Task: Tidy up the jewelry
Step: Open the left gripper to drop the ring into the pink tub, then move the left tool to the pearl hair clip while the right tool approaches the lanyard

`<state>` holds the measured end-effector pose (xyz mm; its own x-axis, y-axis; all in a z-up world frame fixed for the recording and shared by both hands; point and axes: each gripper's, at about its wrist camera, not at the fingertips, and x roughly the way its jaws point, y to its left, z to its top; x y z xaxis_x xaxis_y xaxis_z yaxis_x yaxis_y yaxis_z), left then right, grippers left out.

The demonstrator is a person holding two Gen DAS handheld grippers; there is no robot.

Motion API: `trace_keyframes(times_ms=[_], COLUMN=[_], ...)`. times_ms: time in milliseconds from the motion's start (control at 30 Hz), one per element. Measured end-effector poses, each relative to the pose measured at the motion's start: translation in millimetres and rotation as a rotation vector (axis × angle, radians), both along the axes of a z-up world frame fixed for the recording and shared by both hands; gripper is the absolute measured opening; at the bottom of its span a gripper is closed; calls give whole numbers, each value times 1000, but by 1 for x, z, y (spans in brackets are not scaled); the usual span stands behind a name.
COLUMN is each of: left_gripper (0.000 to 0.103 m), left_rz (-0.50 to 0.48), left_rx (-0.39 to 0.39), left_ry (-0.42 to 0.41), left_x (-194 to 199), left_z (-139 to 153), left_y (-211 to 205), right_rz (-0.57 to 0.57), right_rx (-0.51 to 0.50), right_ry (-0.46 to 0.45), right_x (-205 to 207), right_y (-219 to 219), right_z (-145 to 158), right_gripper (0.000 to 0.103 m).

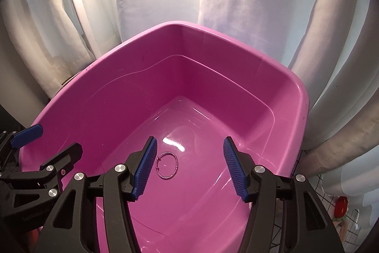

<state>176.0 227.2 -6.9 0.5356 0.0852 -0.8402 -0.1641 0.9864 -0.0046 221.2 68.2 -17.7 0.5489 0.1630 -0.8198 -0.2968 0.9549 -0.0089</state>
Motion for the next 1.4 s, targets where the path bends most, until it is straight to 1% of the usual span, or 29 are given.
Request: trace_keyframes(times_ms=[133, 233, 367, 467, 600, 767, 1000, 1067, 1200, 1400], left_gripper=[91, 91, 91, 92, 92, 92, 92, 92, 92, 92], left_rz=[2, 4, -11, -39, -77, -116, -158, -174, -197, -195], left_rx=[1, -3, -12, -18, -40, -46, -60, -62, -34, -33], left_ry=[-19, -37, -77, -109, -130, -114, -111, -102, -63, -24], left_x=[-3, -7, -18, -29, -46, -71, -117, -128, -142, -156], left_z=[7, 14, 30, 42, 51, 54, 52, 48, 36, 18], left_y=[-2, -5, -19, -36, -63, -101, -143, -155, -177, -193], right_rz=[-8, -11, -38, -70, -128, -198, -240, -242, -240, -201], right_rx=[14, 41, 83, 92, 100, 114, 103, 95, 102, 118], right_ry=[-25, -63, -118, -156, -178, -162, -103, -77, -30, 5], right_x=[-5, -15, -37, -60, -92, -137, -189, -199, -212, -224], right_y=[-10, -23, -55, -82, -120, -167, -215, -224, -238, -240], right_z=[11, 29, 57, 73, 80, 71, 37, 24, 2, -25], right_gripper=[56, 56, 56, 59, 60, 60, 60, 60, 60, 60])
